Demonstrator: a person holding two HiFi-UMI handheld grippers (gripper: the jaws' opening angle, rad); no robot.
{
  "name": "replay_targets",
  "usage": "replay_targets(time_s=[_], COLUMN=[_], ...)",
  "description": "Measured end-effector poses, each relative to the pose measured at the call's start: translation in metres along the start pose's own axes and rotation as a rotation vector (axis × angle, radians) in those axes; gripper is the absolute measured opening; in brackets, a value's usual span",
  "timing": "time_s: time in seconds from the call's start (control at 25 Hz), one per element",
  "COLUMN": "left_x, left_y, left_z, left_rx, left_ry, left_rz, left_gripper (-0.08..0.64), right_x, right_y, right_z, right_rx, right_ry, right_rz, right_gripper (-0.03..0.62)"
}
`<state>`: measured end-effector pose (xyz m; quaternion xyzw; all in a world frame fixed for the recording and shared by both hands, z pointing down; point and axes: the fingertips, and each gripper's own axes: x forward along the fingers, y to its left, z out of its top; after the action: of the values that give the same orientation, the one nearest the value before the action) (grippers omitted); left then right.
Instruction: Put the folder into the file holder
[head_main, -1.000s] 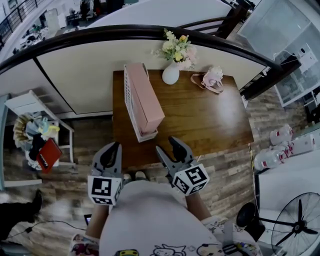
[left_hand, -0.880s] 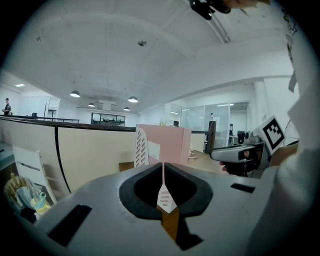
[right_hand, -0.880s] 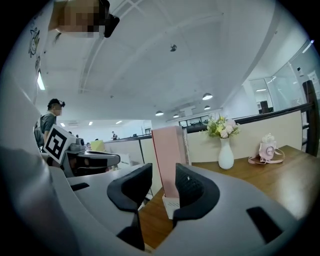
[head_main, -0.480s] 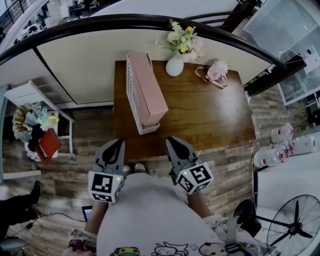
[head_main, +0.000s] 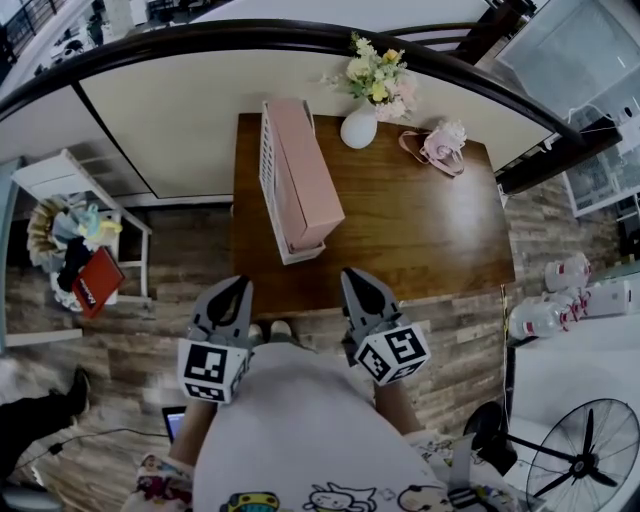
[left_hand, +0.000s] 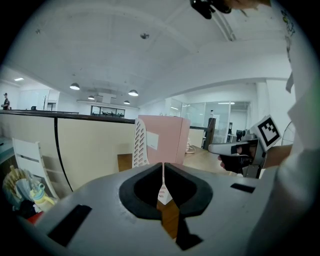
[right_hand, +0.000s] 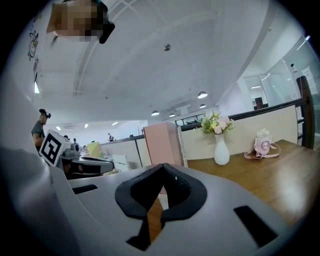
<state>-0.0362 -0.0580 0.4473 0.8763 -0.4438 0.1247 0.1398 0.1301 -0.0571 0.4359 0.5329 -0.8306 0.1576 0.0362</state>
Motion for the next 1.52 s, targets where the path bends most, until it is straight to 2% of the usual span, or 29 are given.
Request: replay_targets(time_s=[1.52], left_x=[-0.0029], left_y=[0.0079], left_z=[0.0064], left_rx=[0.003], left_ry=[-0.023], left_rz=[0.031], left_gripper=[0.014], right_x=[0.0015], right_y=[-0.0042], right_z=[-0.0008], right_rx=[0.002], right_ry=[0.006], right_rz=[-0.005], right_gripper=[0.0])
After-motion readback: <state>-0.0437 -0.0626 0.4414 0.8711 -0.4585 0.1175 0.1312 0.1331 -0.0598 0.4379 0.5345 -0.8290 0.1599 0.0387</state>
